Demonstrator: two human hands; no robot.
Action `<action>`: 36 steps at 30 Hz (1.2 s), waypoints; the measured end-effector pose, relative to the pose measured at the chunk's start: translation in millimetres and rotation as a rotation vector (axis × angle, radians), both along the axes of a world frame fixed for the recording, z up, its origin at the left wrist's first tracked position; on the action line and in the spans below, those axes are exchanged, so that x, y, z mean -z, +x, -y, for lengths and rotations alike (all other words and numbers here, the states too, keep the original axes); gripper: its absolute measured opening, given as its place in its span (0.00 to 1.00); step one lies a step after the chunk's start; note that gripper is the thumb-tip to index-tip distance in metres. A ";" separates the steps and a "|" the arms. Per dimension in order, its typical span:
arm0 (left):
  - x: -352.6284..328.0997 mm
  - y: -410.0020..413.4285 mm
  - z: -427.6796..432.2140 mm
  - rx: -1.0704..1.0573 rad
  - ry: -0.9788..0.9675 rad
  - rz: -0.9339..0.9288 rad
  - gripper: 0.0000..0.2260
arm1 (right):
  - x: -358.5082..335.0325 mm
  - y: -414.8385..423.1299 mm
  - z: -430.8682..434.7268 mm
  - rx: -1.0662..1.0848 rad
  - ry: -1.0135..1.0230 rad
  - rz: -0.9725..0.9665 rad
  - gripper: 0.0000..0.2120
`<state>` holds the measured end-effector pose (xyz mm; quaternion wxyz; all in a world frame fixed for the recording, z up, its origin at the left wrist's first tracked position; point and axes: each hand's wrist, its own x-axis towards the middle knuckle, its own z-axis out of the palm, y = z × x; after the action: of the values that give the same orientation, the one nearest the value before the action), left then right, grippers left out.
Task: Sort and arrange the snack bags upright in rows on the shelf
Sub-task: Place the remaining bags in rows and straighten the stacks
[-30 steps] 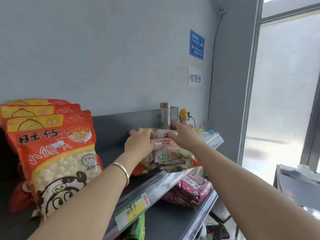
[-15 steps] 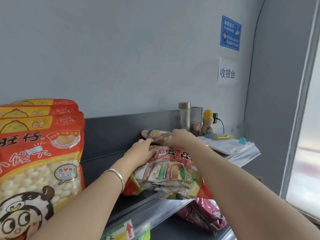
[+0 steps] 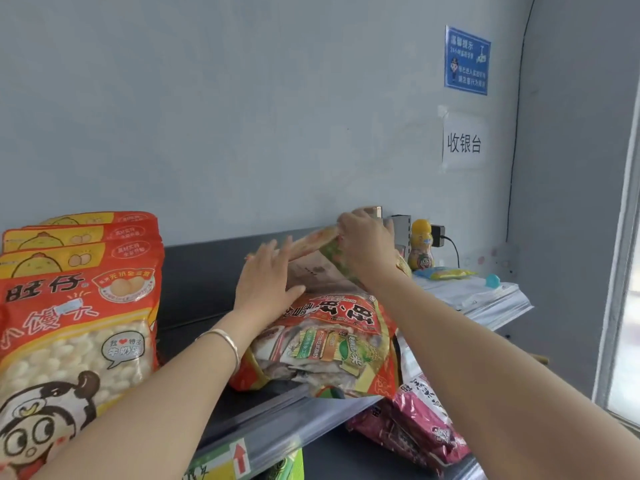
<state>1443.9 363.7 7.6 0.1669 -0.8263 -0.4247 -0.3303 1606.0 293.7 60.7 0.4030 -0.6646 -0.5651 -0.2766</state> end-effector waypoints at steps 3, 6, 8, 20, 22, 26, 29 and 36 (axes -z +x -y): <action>-23.1 5.7 3.9 0.033 0.095 0.056 0.43 | -13.7 -11.6 7.3 -0.189 0.109 0.058 0.08; -45.3 0.3 6.7 0.098 0.066 0.133 0.36 | -21.5 -20.2 18.7 -0.336 0.252 0.017 0.08; -52.0 -4.9 9.6 0.079 0.068 0.093 0.26 | -23.9 -21.9 20.9 -0.328 0.244 -0.005 0.09; -73.4 -5.6 44.2 0.252 -0.201 0.983 0.18 | -23.6 -52.2 30.4 -0.580 -0.326 -0.830 0.28; -71.5 -4.0 54.8 0.339 -0.307 0.982 0.15 | -16.4 -68.6 30.3 -0.773 -0.377 -1.036 0.34; -57.8 -13.6 75.4 0.624 -0.778 1.021 0.29 | 1.8 -71.3 23.0 -0.803 -0.164 -1.240 0.42; -49.0 -18.4 77.3 0.726 -0.963 1.142 0.30 | 14.0 -66.8 19.5 -0.638 -0.008 -1.282 0.26; -47.8 -20.5 98.2 0.522 -0.796 0.907 0.23 | 9.6 -63.4 37.0 -0.591 0.295 -1.629 0.24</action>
<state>1423.4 265.5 55.3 -0.4328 -0.6795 -0.3281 -0.4933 1542.6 256.8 51.2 0.8178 -0.4231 -0.2093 0.3292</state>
